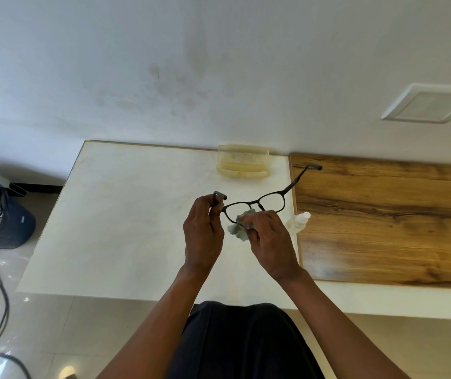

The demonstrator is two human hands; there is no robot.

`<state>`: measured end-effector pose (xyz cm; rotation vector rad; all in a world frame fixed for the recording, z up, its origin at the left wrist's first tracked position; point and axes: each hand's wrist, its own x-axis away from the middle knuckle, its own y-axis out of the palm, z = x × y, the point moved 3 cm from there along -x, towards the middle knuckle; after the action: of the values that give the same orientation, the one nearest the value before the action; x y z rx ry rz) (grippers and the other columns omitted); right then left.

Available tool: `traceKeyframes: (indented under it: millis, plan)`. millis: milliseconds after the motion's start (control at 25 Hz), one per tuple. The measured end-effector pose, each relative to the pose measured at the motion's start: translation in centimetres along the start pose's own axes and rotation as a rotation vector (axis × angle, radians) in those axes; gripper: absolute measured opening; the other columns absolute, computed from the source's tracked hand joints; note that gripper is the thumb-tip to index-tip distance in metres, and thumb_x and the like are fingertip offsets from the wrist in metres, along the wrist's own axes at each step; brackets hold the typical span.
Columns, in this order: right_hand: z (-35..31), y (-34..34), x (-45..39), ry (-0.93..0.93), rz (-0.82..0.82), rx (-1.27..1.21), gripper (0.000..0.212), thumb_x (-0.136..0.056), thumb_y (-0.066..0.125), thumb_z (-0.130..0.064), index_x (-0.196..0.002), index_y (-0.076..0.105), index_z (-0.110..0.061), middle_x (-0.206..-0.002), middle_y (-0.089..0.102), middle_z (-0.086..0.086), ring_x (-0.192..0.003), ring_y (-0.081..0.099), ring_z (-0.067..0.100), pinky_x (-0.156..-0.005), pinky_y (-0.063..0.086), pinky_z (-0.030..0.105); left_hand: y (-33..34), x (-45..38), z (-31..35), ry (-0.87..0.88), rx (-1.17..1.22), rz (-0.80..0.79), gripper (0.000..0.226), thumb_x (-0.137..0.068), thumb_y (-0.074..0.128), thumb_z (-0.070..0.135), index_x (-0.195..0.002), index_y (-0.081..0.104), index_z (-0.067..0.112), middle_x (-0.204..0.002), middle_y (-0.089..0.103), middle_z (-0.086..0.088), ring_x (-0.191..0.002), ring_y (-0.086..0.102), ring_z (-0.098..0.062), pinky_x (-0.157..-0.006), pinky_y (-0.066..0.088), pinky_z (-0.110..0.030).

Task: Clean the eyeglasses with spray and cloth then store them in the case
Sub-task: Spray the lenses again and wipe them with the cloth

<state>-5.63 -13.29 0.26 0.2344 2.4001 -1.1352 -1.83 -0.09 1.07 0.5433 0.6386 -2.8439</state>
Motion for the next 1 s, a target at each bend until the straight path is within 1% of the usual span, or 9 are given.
traceKeyframes:
  millis: [120,240,320,400,520,640,760,880,1000]
  plan:
    - [0.4,-0.9,0.7,0.153,0.07,-0.086,0.032,-0.077,0.066,0.002,-0.091,0.049,-0.021,-0.09,0.069,0.008,-0.086,0.055,0.014,-0.073,0.044,0.019,-0.1,-0.2,0.0,0.013,-0.001,0.009,0.011,-0.085,0.053,-0.011,-0.091,0.059,-0.003,-0.088,0.06,0.0,-0.083,0.055,-0.005,-0.074,0.039,0.001]
    - [1.1,-2.0,1.3,0.305,0.158,-0.163,0.031,-0.079,0.066,0.002,-0.09,0.05,-0.022,-0.092,0.069,0.003,-0.085,0.064,0.022,-0.072,0.048,0.017,-0.4,-0.4,-0.1,0.031,-0.003,0.015,0.012,-0.085,0.053,-0.011,-0.091,0.058,-0.003,-0.089,0.058,0.002,-0.083,0.056,-0.006,-0.075,0.039,0.0]
    - [1.6,-2.8,1.4,0.339,0.217,-0.163,0.025,-0.081,0.065,0.003,-0.092,0.054,-0.016,-0.093,0.069,0.004,-0.085,0.065,0.023,-0.073,0.045,0.01,-0.5,-0.4,0.0,0.045,-0.005,0.016,0.011,-0.084,0.053,-0.01,-0.091,0.058,-0.003,-0.089,0.058,0.002,-0.083,0.057,-0.007,-0.076,0.04,-0.001]
    - [1.8,-3.4,1.0,0.353,0.264,-0.114,0.016,-0.081,0.064,0.003,-0.093,0.057,-0.007,-0.094,0.069,0.009,-0.084,0.064,0.024,-0.073,0.044,0.009,-0.5,-0.3,0.1,0.058,-0.008,0.017,0.01,-0.084,0.053,-0.009,-0.09,0.058,-0.003,-0.088,0.057,0.003,-0.082,0.056,-0.008,-0.074,0.039,-0.001]
    - [1.6,-3.7,-0.1,0.308,0.279,0.022,0.012,-0.081,0.062,0.003,-0.093,0.061,0.001,-0.093,0.068,0.014,-0.082,0.062,0.027,-0.073,0.043,0.016,-0.3,-0.1,0.3,0.08,-0.003,0.01,0.008,-0.085,0.052,-0.006,-0.089,0.057,-0.001,-0.087,0.059,0.0,-0.08,0.056,-0.008,-0.073,0.04,-0.003]
    - [1.4,-3.1,-1.0,0.24,0.186,0.117,0.016,-0.078,0.064,0.005,-0.094,0.064,0.006,-0.098,0.066,0.02,-0.09,0.062,0.034,-0.079,0.051,0.033,-0.2,0.1,0.3,0.077,0.003,-0.001,0.006,-0.085,0.051,-0.003,-0.088,0.056,-0.001,-0.085,0.064,-0.01,-0.079,0.057,-0.011,-0.07,0.041,-0.008]
    - [1.2,-2.2,-0.9,0.211,0.078,0.173,0.022,-0.079,0.068,0.001,-0.099,0.065,0.008,-0.105,0.064,0.024,-0.098,0.062,0.036,-0.088,0.048,0.036,-0.3,0.1,0.4,0.09,0.001,0.003,0.007,-0.084,0.051,-0.006,-0.087,0.056,-0.001,-0.084,0.064,-0.01,-0.079,0.057,-0.011,-0.068,0.042,-0.012]
    - [1.6,-1.7,-0.4,0.196,0.057,0.245,0.029,-0.078,0.068,0.004,-0.105,0.062,0.011,-0.11,0.062,0.027,-0.102,0.062,0.038,-0.093,0.044,0.039,-0.4,0.1,0.2,0.088,-0.005,0.003,0.01,-0.083,0.051,-0.009,-0.088,0.056,-0.001,-0.084,0.063,-0.007,-0.079,0.056,-0.01,-0.069,0.041,-0.01]
    - [2.0,-1.3,-0.1,0.176,0.044,0.352,0.033,-0.076,0.073,-0.003,-0.105,0.062,0.008,-0.11,0.061,0.028,-0.099,0.06,0.04,-0.084,0.051,0.045,-0.5,0.3,0.0,0.085,-0.02,0.011,0.012,-0.083,0.053,-0.011,-0.088,0.056,-0.001,-0.084,0.063,-0.008,-0.079,0.056,-0.01,-0.071,0.041,-0.009]
